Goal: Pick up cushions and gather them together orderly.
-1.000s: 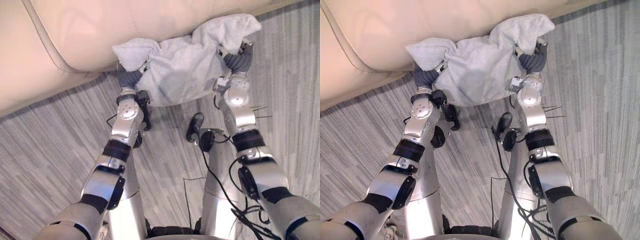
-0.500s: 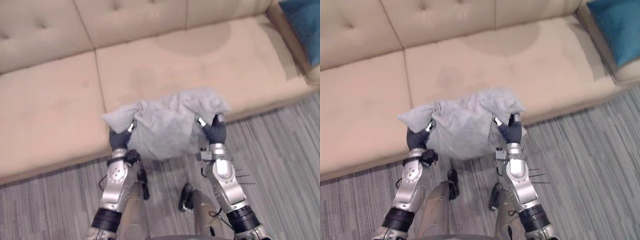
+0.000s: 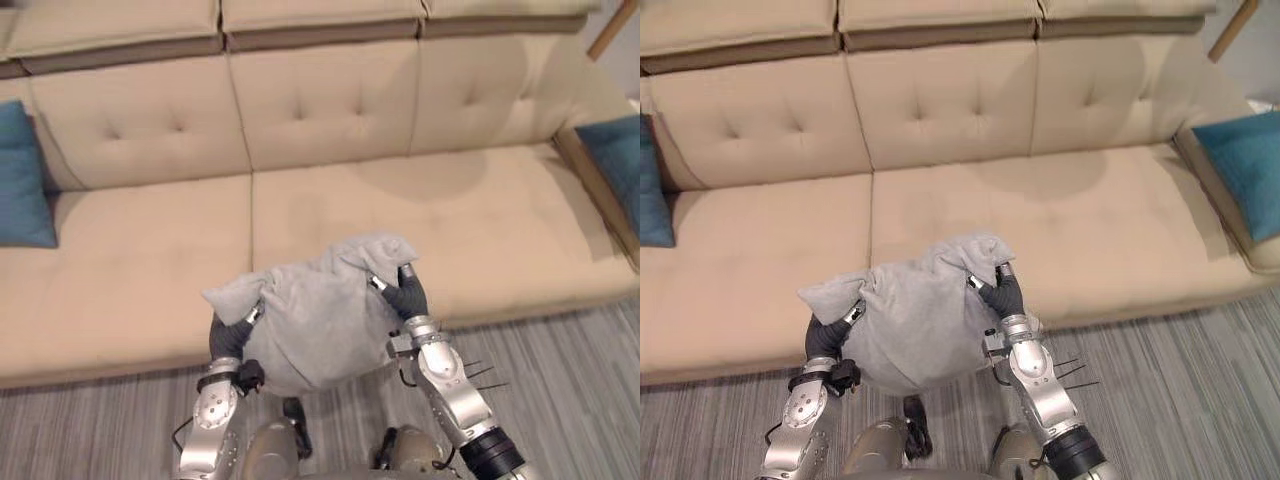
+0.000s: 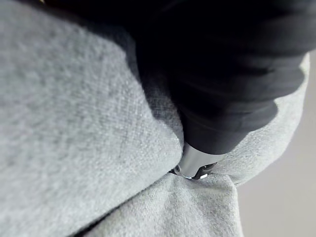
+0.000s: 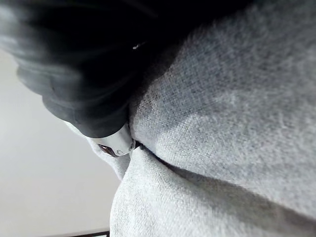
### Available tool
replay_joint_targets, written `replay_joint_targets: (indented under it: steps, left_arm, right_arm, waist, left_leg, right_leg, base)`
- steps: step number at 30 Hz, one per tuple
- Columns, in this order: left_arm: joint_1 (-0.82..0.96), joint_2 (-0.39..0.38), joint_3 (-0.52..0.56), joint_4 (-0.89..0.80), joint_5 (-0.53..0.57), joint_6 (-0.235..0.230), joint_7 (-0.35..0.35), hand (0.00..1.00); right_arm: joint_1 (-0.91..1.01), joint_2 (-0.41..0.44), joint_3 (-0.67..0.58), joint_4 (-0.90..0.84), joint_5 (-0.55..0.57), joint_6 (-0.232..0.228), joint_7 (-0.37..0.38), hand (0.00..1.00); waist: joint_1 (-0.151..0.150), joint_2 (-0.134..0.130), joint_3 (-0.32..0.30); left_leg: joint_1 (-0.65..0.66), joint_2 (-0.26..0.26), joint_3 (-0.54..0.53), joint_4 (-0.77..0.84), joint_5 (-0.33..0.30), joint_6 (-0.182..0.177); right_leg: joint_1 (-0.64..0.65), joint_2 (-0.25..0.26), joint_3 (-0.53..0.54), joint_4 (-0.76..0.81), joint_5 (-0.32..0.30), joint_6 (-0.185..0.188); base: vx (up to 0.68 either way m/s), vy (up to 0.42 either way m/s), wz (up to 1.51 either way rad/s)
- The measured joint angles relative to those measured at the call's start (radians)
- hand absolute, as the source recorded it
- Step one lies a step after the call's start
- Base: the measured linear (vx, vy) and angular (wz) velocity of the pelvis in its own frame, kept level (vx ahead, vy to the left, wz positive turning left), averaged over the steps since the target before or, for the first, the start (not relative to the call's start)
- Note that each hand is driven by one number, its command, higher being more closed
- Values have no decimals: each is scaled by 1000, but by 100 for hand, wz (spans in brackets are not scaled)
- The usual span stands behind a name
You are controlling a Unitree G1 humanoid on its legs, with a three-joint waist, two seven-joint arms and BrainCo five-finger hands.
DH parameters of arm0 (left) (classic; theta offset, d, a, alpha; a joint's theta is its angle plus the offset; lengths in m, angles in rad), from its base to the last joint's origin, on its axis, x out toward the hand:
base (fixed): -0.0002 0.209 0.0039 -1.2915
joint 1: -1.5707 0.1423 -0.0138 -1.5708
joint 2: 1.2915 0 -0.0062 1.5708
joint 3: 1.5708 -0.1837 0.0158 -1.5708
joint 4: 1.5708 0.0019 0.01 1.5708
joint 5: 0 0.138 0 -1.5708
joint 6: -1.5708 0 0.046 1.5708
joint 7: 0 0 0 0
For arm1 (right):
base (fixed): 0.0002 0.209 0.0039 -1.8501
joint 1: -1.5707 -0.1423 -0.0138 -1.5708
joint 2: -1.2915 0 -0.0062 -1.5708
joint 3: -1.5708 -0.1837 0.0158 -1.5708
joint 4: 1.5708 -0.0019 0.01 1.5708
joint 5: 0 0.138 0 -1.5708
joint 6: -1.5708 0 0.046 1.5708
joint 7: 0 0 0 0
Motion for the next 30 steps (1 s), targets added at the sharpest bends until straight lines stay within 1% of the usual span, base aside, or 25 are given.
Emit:
replay_joint_targets:
  steps: [1, 2, 3, 4, 5, 6, 7, 8, 9, 10, 11, 12, 13, 16, 17, 19, 20, 21, 22, 23, 24, 26, 27, 28, 30]
  left_arm:
    - [-10, 0, 0, -2, 4, 0, 0, 100]
    - [-12, 0, 0, -2, 4, 0, 0, 100]
    - [-12, 1, -1, -2, 4, 0, 0, 100]
    - [-13, 3, -7, -2, 4, 0, 0, 100]
    - [-14, 5, -13, -2, 4, 0, 0, 100]
    - [-15, 19, -33, -2, 4, -1, 0, 100]
    - [-14, 34, -53, 0, 4, 2, -9, 100]
    - [-15, 25, -53, 7, 4, 4, -14, 100]
    - [-3, -5, -54, 15, 4, 9, -22, 100]
    - [-9, -16, -57, 16, 5, 9, -28, 100]
    - [-14, -19, -57, 17, 5, 9, -31, 100]
    - [-20, -27, -56, 26, 4, 10, -38, 100]
    - [-21, -36, -57, 39, 4, 13, -52, 100]
    - [-34, -55, -68, 58, 4, 13, -71, 100]
    - [-47, -60, -73, 58, 5, 13, -73, 100]
    - [-68, -69, -76, 58, 15, 14, -80, 100]
    - [-76, -76, -77, 58, 20, 14, -86, 100]
    - [-80, -83, -77, 58, 22, 14, -88, 100]
    - [-91, -80, -77, 59, 25, 16, -88, 100]
    - [-113, -61, -77, 59, 26, 18, -88, 100]
    - [-117, -59, -77, 59, 26, 18, -88, 100]
    - [-174, -29, -77, 59, 41, 18, -82, 100]
    - [-186, -27, -76, 59, 42, 18, -76, 100]
    - [-218, -26, -74, 59, 44, 18, -53, 100]
    - [-291, -21, -68, 60, 53, 17, -17, 100]
  right_arm:
    - [-4, -7, 1, 0, 0, 0, 1, 100]
    - [-5, -11, 2, 0, 0, 0, 1, 100]
    - [-5, -19, 2, 0, 0, 0, 2, 100]
    - [-2, -36, 5, 1, 0, 3, 3, 100]
    - [2, -41, 4, 1, 1, 4, 3, 100]
    - [20, -49, 2, 0, 1, 4, 3, 100]
    - [58, -49, -6, -5, 4, 4, 3, 100]
    - [69, -54, -10, -6, 5, 4, 3, 100]
    - [85, -69, -11, -6, 6, 8, 5, 100]
    - [91, -75, -20, -7, 9, 8, 6, 100]
    - [92, -75, -26, -7, 9, 8, 6, 100]
    - [95, -77, -34, -7, 10, 11, 7, 100]
    - [103, -78, -46, -10, 11, 14, 13, 100]
    - [111, -81, -81, -65, 10, 13, 18, 100]
    - [113, -81, -97, -90, 10, 8, 18, 100]
    - [111, -80, -127, -116, 8, -1, 19, 100]
    - [110, -79, -138, -120, 8, -3, 19, 100]
    - [107, -79, -144, -120, 8, -3, 19, 100]
    - [104, -64, -151, -119, 8, -1, 19, 100]
    - [101, -39, -161, -121, 7, -2, 19, 100]
    - [100, -37, -162, -121, 7, -2, 19, 100]
    - [44, -24, -164, -121, 2, -1, 12, 100]
    - [29, -23, -164, -121, 0, 1, 7, 100]
    - [-9, -17, -164, -120, -1, 4, -18, 100]
    - [-105, 1, -164, -99, -8, 4, -54, 100]
  waist:
    - [-5, -8, -7]
    - [-6, -8, -7]
    - [-7, 5, 0]
    - [-22, 0, -2]
    - [-30, 0, -2]
    - [-46, -6, -8]
    - [-52, -28, -22]
    - [-56, -21, -22]
    - [-51, 25, -37]
    - [-50, 52, -52]
    - [-50, 57, -52]
    - [-45, 64, -50]
    - [-45, 62, -49]
    - [-44, 63, -50]
    - [-46, 64, -50]
    - [-46, 68, -53]
    - [-47, 79, -57]
    - [-45, 97, -60]
    - [-46, 102, -62]
    - [-48, 90, -66]
    - [-47, 89, -67]
    - [-45, 88, -67]
    - [-44, 90, -66]
    - [-44, 90, -66]
    - [-44, 90, -66]
  left_leg:
    - [4, 0, -25, -6, -7, -3]
    - [6, 0, -31, -12, -11, -8]
    - [16, 0, -43, -22, -15, -15]
    - [26, -1, -67, -20, -22, -22]
    - [30, -3, -77, -15, -27, -31]
    - [30, -13, -106, 17, -44, -55]
    - [31, -34, -144, 71, -92, -79]
    - [29, -30, -157, 92, -109, -89]
    - [28, 12, -172, 113, -125, -109]
    - [-31, 58, -161, 213, -112, -122]
    - [-53, 76, -154, 256, -100, -123]
    - [-77, 109, -132, 340, -69, -117]
    - [-82, 132, -124, 409, -20, -107]
    - [-99, 138, -108, 454, -34, -98]
    - [-114, 136, -102, 431, -35, -97]
    - [-112, 119, -106, 288, -31, -102]
    - [-96, 117, -110, 180, -17, -109]
    - [-84, 121, -109, 101, 38, -115]
    - [-67, 123, -108, 60, 31, -128]
    - [-58, 97, -94, 2, 44, -123]
    - [-58, 95, -91, -4, 49, -122]
    - [-58, 39, -52, -93, 91, -95]
    - [-61, 33, -49, -103, 97, -90]
    - [-71, 20, -46, -122, 110, -84]
    - [-106, 14, -44, -127, 121, -75]
  right_leg:
    - [-50, 35, 52, -55, -78, 15]
    - [-68, 50, 67, -97, -85, 19]
    - [-103, 76, 92, -202, -82, 24]
    - [-127, 102, 116, -337, -56, 53]
    - [-124, 115, 127, -395, -35, 76]
    - [-115, 125, 156, -503, 29, 86]
    - [-103, 110, 163, -538, 125, 71]
    - [-100, 108, 168, -513, 145, 100]
    - [-88, 135, 134, -502, 100, 71]
    - [-82, 155, 96, -515, 87, 52]
    - [-76, 163, 85, -519, 87, 50]
    - [-44, 183, 72, -525, 81, 32]
    - [10, 192, 68, -550, 73, 20]
    - [90, 186, 74, -614, 71, 16]
    - [101, 183, 74, -629, 71, 17]
    - [111, 182, 77, -648, 72, 18]
    - [116, 194, 80, -660, 75, 23]
    - [117, 216, 88, -666, 76, 25]
    - [115, 227, 104, -675, 82, 36]
    - [100, 211, 123, -700, 108, 52]
    - [98, 209, 126, -703, 109, 52]
    - [83, 174, 162, -793, 158, 85]
    - [82, 169, 165, -807, 169, 86]
    - [77, 160, 167, -835, 190, 90]
    - [40, 157, 174, -841, 213, 81]
  base:
    - [145, -29, 51]
    - [187, -48, 46]
    - [177, -73, 47]
    - [199, -91, 56]
    - [243, -121, 82]
    - [309, -189, 103]
    - [331, -234, 102]
    - [351, -263, 76]
    - [379, -230, 47]
    - [374, -222, 37]
    - [374, -239, 28]
    - [333, -251, 13]
    - [336, -221, 7]
    - [291, -115, -4]
    - [195, -22, -8]
    - [140, 49, -10]
    - [112, 96, -26]
    - [108, 160, -40]
    - [99, 194, -40]
    - [84, 201, -26]
    - [48, 192, -17]
    - [9, 150, -19]
    - [-29, 117, -11]
    - [-37, 86, -1]
    - [-71, 101, -1]
